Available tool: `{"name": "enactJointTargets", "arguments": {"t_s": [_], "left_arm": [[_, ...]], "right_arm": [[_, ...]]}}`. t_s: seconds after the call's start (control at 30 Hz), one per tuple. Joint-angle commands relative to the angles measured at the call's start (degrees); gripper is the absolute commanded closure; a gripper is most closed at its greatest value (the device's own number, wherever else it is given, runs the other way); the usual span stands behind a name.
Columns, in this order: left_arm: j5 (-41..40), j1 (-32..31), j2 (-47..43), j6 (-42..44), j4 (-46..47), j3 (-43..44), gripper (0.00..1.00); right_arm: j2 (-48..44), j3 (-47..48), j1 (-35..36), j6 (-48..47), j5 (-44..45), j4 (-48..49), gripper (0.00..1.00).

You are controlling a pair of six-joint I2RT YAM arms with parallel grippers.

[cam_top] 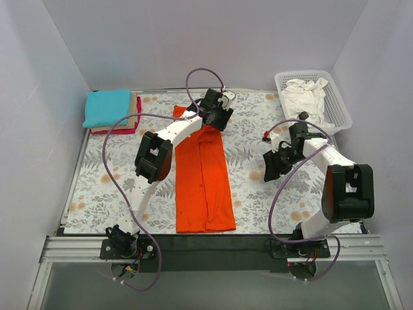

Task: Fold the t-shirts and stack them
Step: Fold the tshirt

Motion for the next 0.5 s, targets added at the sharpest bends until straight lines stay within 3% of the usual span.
{"name": "enactJointTargets", "arguments": {"t_s": [0.0, 0.3, 0.47], "left_arm": [[-9.8, -0.4, -0.7, 4.2, 3.0, 1.8, 0.56], [-14.4, -1.3, 1.0, 7.3, 4.7, 2.1, 0.64], [-14.9, -1.2, -0.8, 6.3, 4.7, 1.9, 0.95]], "right_arm": [[-1.5, 1.8, -2.3, -2.0, 0.3, -3.6, 0.49], [-1.5, 0.7, -2.4, -2.0, -1.1, -3.6, 0.5], [-1.1, 0.7, -2.4, -2.3, -0.8, -3.6, 0.51]]}}
